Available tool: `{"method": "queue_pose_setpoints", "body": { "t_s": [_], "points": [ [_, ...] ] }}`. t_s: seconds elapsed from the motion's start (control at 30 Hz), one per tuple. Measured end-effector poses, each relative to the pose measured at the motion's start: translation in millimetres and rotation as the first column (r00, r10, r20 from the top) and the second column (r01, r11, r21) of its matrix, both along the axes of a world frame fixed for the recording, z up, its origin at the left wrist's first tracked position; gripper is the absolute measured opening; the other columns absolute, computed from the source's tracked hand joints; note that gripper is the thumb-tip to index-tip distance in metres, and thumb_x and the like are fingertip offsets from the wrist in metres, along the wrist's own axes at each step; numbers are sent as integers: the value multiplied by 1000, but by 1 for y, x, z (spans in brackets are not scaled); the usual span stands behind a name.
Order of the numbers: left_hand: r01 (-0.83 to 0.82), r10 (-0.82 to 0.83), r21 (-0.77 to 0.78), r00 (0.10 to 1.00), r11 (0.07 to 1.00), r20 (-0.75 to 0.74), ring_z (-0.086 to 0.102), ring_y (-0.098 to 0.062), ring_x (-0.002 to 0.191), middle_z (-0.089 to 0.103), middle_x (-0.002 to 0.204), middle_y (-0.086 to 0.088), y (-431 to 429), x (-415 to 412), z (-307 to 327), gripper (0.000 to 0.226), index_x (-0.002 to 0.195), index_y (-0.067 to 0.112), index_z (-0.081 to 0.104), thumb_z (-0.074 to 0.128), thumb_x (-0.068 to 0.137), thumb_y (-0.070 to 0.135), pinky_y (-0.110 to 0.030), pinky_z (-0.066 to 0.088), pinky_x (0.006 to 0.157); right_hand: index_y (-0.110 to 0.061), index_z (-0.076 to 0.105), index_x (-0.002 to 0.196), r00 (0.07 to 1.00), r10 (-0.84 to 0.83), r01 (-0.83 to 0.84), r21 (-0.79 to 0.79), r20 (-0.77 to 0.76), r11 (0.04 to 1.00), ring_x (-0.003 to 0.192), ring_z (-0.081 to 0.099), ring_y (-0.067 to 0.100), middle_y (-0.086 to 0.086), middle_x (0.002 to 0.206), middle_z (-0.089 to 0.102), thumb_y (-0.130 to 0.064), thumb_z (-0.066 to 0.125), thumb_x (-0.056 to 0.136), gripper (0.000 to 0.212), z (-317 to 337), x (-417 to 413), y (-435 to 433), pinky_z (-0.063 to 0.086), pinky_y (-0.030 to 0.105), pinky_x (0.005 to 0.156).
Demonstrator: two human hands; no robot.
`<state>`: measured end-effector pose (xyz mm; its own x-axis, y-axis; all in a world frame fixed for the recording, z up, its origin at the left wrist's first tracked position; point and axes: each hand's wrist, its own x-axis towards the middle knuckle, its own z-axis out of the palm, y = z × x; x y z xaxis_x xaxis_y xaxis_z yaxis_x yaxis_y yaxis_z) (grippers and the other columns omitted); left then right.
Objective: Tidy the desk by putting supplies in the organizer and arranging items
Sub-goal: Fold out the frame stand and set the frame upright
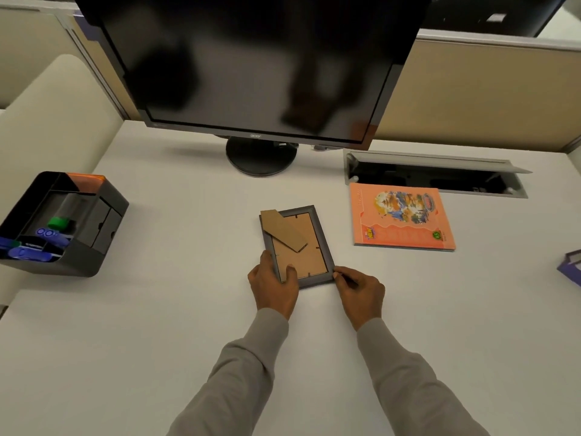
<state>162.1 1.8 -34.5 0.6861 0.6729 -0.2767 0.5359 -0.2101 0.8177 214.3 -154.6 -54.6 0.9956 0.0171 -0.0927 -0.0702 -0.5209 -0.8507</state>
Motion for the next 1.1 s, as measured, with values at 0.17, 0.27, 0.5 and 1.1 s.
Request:
{"method": "queue_pose_setpoints", "body": {
  "t_s": [0.17,0.27,0.5,1.1],
  "points": [
    [63,-63,-4,998,998,-12,37,-28,135,52,139,-11,-15,-5,0,63,149,11,38,62,94,27,-32,36,107,-12,80,98,999,-31,31,-8,15,999,76,65,-7,-2,90,77,-10,75,87,13,-1,-12,-23,40,-6,76],
    [78,-79,-15,997,997,-16,44,-30,132,55,137,-10,-18,-8,-3,61,148,14,41,63,93,27,-39,40,108,-12,79,93,999,-35,35,15,37,999,78,66,-8,-2,85,76,-5,76,84,12,-2,-17,-32,44,-2,73],
    [11,-13,29,997,1000,75,53,-29,119,59,130,-3,-2,2,1,50,137,18,50,67,90,21,-43,47,101,-13,74,91,989,-30,26,33,144,999,83,65,-2,-5,86,71,-3,72,85,11,6,0,-29,49,7,74],
    [-149,189,-417,980,897,55,66,-20,100,68,99,9,19,51,6,28,102,31,63,72,77,24,-46,54,95,-23,67,117,918,344,-383,-212,-199,899,115,54,28,6,119,53,-38,78,77,45,9,64,38,47,46,102]
  ]
}}
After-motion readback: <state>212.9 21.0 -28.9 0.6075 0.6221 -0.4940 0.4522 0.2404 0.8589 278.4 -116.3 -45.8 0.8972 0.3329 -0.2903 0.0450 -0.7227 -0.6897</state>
